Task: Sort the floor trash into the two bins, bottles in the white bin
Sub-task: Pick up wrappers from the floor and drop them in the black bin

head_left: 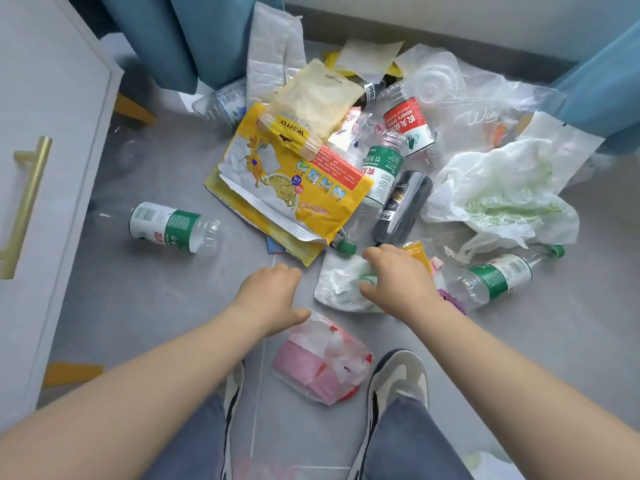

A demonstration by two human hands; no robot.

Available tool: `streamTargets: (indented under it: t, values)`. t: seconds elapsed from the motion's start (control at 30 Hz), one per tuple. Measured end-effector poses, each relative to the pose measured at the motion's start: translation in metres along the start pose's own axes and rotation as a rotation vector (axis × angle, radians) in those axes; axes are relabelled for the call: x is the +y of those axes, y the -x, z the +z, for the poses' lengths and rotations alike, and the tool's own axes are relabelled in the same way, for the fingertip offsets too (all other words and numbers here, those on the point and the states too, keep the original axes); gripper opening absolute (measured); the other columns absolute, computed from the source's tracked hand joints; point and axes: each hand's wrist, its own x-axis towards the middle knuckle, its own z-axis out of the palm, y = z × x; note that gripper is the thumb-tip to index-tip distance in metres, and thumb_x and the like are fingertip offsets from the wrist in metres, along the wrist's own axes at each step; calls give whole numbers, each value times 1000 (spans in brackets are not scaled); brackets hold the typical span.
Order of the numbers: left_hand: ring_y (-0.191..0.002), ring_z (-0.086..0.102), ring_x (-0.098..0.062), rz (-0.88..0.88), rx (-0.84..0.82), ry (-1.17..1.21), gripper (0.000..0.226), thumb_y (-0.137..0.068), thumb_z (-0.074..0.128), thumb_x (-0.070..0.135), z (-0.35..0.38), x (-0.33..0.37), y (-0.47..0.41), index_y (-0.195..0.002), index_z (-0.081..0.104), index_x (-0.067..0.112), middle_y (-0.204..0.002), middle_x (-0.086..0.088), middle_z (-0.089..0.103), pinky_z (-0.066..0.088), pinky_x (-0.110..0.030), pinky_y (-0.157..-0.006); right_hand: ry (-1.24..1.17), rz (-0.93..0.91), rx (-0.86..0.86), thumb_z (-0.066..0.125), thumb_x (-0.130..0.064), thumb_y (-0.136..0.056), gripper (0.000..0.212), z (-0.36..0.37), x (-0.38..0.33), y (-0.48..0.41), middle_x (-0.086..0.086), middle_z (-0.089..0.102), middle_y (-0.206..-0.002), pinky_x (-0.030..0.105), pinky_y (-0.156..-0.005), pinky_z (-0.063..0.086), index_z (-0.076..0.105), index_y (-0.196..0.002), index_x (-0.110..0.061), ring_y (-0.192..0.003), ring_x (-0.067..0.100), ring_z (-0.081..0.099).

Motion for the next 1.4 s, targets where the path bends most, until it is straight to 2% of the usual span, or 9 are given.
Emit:
streamTargets:
  t: [0.13,0.23,0.4,0.6,0.77,0.87,1.03,1.27,1.4]
  values:
    - [-112,50,-26,30,6,34,70,-72,64,63,22,-2,-7,-121,48,16,-119,-4,51,42,-33,-90,-23,-7,66,62,-35,-83,50,14,8,-9,3,54,-116,32,-87,41,51,-128,-19,-109,26,49]
    - [-113,45,-24,56,3,50,79,-64,65,71,31,0,-11,-121,48,18,-117,-1,46,42,-33,-96,39,-47,88,64,-42,-79,57,22,10,-11,-2,49,-129,33,-95,38,50,-130,-20,-117,24,40]
    - [-109,39,-23,68,30,4,83,-54,68,75,33,4,-19,-113,48,20,-114,0,37,41,-34,-93,175,-1,84,70,-58,-69,77,39,7,-13,1,22,-154,43,-108,25,49,-133,-20,-138,29,17]
    - [-112,34,-24,60,42,-115,86,-49,71,74,43,12,-19,-113,44,23,-119,-1,32,35,-38,-93,187,67,69,71,-63,-66,85,52,7,-20,6,-6,-160,50,-110,22,44,-133,-19,-145,35,-7]
    - [-115,33,-24,80,32,-144,69,-59,76,59,44,10,-24,-112,49,25,-120,-1,33,35,-38,-96,101,48,95,74,-51,-70,66,61,8,-19,6,-1,-161,57,-115,13,49,-121,-18,-145,35,-16]
    - [-114,34,-23,89,18,-117,51,-66,76,49,43,7,-28,-108,58,26,-119,0,36,35,-35,-95,64,42,113,76,-48,-70,58,63,10,-18,8,8,-160,57,-116,13,52,-113,-16,-146,35,-14]
    - [-107,40,-21,130,5,63,21,-76,72,36,38,-7,-34,-91,68,22,-109,2,47,37,-26,-84,37,44,134,76,-49,-70,57,64,13,-18,10,16,-158,54,-116,14,53,-109,-14,-147,34,-11]
    - [-103,46,-22,80,259,261,13,-74,76,31,2,-33,-43,-81,69,23,-97,2,53,38,-30,-86,16,50,140,75,-46,-72,55,65,15,-18,10,19,-157,51,-115,15,54,-110,-13,-147,33,-12]
    - [-104,47,-25,148,409,220,14,-74,77,28,-21,-35,-59,-83,72,19,-101,-2,54,39,-34,-91,3,52,150,76,-46,-71,56,66,14,-19,11,22,-156,50,-116,16,55,-111,-13,-147,33,-11]
